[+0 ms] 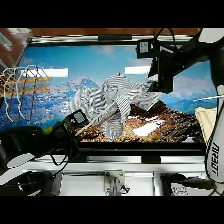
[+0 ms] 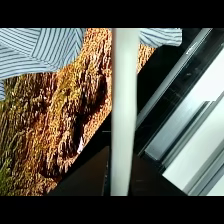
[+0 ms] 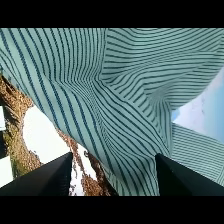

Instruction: Fold the shirts.

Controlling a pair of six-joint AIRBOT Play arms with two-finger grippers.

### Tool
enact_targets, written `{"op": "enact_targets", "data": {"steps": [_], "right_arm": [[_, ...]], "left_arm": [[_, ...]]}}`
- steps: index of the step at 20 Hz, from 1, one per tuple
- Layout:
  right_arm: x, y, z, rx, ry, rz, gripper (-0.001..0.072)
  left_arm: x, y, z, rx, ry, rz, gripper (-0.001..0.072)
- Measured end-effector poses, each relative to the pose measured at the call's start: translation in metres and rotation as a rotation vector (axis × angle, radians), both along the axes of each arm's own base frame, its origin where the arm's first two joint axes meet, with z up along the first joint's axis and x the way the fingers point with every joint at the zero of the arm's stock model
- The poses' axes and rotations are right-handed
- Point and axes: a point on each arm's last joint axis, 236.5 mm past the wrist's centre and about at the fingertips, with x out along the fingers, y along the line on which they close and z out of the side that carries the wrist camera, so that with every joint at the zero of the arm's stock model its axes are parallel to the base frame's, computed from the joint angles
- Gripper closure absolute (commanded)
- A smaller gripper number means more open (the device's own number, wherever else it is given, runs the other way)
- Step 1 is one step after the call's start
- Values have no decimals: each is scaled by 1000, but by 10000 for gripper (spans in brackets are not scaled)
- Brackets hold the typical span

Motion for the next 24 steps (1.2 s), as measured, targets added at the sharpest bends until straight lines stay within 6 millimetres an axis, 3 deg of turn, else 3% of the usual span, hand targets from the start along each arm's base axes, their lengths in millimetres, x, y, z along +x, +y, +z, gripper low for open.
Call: {"op": "enact_targets", "data": {"steps": [1,3,4,7,9,10,11,12,16,19,22,24], "right_arm": [[2,1,-8,-2,24,7,177],[5,3,-21,-8,58,30,543],[3,3,-27,-15,81,39,621],[6,4,-36,-14,113,24,638],[5,5,-37,-4,138,-15,639],[3,6,-36,5,147,-26,639],[1,9,-32,16,152,-43,640],[3,10,-28,27,144,-69,640],[3,11,-9,70,116,-163,642],[-2,6,4,74,99,-215,644],[-9,4,17,84,75,-225,646],[-10,4,25,98,55,-233,646]], "left_arm": [[3,-2,3,-11,-14,-1,659],[5,-4,5,-19,-28,-5,659],[6,-4,5,-19,-28,-3,659],[14,-2,8,-13,-68,1,629],[29,4,14,0,-127,22,345],[44,2,26,-24,-198,30,190],[50,7,31,-16,-218,44,81],[59,11,39,-13,-253,62,34],[102,46,95,-10,-410,185,34],[132,92,151,-4,-545,321,34],[147,136,198,-12,-643,450,35],[151,160,214,-7,-672,518,35]]}}
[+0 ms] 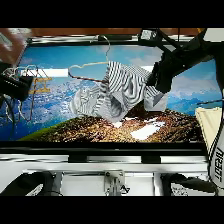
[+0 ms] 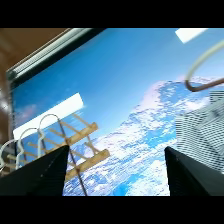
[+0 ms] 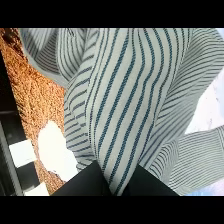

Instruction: Fold the shirts.

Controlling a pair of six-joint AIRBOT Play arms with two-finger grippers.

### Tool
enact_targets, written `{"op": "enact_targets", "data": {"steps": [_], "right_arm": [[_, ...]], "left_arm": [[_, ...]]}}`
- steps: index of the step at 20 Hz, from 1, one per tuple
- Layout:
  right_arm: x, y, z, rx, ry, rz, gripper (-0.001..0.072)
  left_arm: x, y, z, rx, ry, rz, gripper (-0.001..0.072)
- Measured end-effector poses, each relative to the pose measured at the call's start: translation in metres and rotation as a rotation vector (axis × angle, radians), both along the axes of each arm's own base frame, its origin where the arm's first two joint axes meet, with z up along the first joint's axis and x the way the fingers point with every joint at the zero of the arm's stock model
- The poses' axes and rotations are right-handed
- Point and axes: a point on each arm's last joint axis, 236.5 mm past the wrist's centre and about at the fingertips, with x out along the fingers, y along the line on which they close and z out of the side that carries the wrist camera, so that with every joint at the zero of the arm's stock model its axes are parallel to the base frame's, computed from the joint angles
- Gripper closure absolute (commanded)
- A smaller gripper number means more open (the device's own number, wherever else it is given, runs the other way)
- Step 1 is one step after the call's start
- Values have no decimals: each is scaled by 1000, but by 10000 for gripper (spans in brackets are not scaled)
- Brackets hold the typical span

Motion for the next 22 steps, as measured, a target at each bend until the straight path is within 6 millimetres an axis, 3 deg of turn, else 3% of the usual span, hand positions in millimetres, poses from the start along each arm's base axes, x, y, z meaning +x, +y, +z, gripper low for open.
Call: {"op": "enact_targets", "data": {"steps": [4,6,9,11,14,18,22], "right_arm": [[-2,2,19,40,-39,-60,645],[0,0,27,67,-46,-128,644],[-1,1,38,122,-29,-237,644],[-2,1,44,157,-10,-310,644],[-4,2,49,191,15,-375,644],[-4,2,51,210,33,-418,644],[-4,0,49,207,42,-436,644]], "left_arm": [[-5,8,-7,-69,59,37,40],[-12,-3,-24,-176,140,40,42],[-26,-36,-82,-367,349,38,44],[-36,-72,-129,-532,496,13,44],[-33,-128,-167,-850,606,-13,46],[-5,-178,-182,-1123,637,-7,46],[24,-203,-161,-1203,581,-48,65]]}}
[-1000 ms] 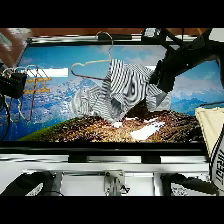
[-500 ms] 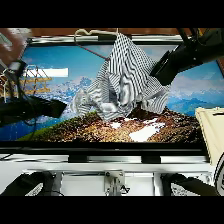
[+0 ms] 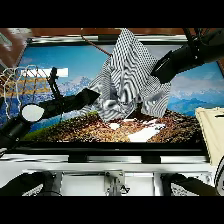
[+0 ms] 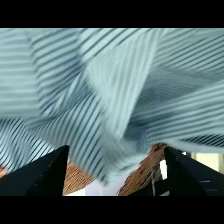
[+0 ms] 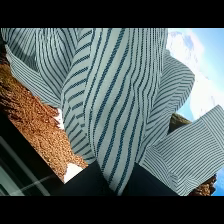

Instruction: Fold the shirts.

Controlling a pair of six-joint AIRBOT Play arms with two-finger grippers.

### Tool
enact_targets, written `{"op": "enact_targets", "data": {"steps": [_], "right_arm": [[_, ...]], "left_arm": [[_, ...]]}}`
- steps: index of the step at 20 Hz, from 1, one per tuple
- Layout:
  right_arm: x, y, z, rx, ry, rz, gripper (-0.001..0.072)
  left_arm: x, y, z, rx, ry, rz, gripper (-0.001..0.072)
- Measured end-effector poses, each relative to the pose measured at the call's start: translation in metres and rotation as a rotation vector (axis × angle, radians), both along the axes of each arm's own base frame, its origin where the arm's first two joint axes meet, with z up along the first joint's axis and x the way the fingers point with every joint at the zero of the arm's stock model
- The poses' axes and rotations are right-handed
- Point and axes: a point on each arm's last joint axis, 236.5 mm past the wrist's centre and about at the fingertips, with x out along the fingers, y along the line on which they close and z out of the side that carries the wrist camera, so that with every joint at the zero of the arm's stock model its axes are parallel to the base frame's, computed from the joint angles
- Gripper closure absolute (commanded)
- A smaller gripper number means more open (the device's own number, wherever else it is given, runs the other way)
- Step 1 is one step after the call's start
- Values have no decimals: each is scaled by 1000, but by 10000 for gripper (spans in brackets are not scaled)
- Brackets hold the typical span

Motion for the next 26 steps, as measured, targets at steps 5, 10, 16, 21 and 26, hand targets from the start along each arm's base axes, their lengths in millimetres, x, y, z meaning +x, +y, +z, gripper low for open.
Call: {"op": "enact_targets", "data": {"steps": [5,10,16,21,26], "right_arm": [[2,-4,-1,-13,-1,-13,643],[2,-5,-2,-17,0,-17,643],[2,-5,-2,-17,1,-17,643],[-5,12,8,54,-3,26,645],[-20,37,23,162,10,103,645]], "left_arm": [[23,-5,13,-15,-41,17,209],[41,-12,-15,-3,16,30,599],[93,19,43,-28,-167,157,654],[137,102,98,1,-270,279,654],[150,159,119,24,-288,341,654]]}}
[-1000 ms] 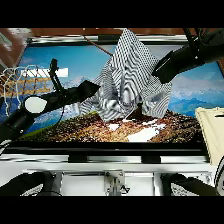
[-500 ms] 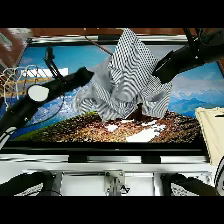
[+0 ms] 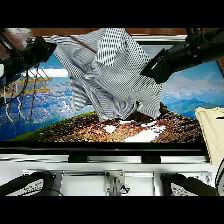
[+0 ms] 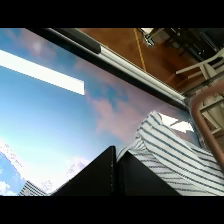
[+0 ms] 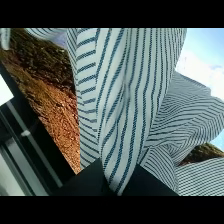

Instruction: Fold the shirts.

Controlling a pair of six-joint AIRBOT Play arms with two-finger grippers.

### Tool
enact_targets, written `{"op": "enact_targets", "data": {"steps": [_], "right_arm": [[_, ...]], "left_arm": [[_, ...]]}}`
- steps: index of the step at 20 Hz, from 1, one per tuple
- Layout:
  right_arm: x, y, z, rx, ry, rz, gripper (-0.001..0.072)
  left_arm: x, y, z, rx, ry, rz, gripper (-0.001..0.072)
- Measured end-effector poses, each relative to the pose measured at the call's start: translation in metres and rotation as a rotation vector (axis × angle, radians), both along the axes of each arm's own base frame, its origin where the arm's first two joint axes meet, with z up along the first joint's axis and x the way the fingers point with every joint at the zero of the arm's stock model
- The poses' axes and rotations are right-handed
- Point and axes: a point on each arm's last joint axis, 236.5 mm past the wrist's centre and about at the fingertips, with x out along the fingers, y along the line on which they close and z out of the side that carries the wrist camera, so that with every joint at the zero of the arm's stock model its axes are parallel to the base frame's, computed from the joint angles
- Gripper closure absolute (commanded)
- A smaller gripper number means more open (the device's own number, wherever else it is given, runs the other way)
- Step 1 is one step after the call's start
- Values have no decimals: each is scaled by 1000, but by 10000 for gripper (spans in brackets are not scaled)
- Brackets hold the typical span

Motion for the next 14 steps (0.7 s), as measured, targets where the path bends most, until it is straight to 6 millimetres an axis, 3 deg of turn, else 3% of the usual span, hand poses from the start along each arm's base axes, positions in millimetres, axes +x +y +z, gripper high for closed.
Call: {"op": "enact_targets", "data": {"steps": [6,14], "right_arm": [[-14,9,2,31,36,51,646],[-24,-4,-12,-44,88,57,646]], "left_arm": [[6,23,12,4,-19,35,652],[13,20,26,21,-37,6,652]]}}
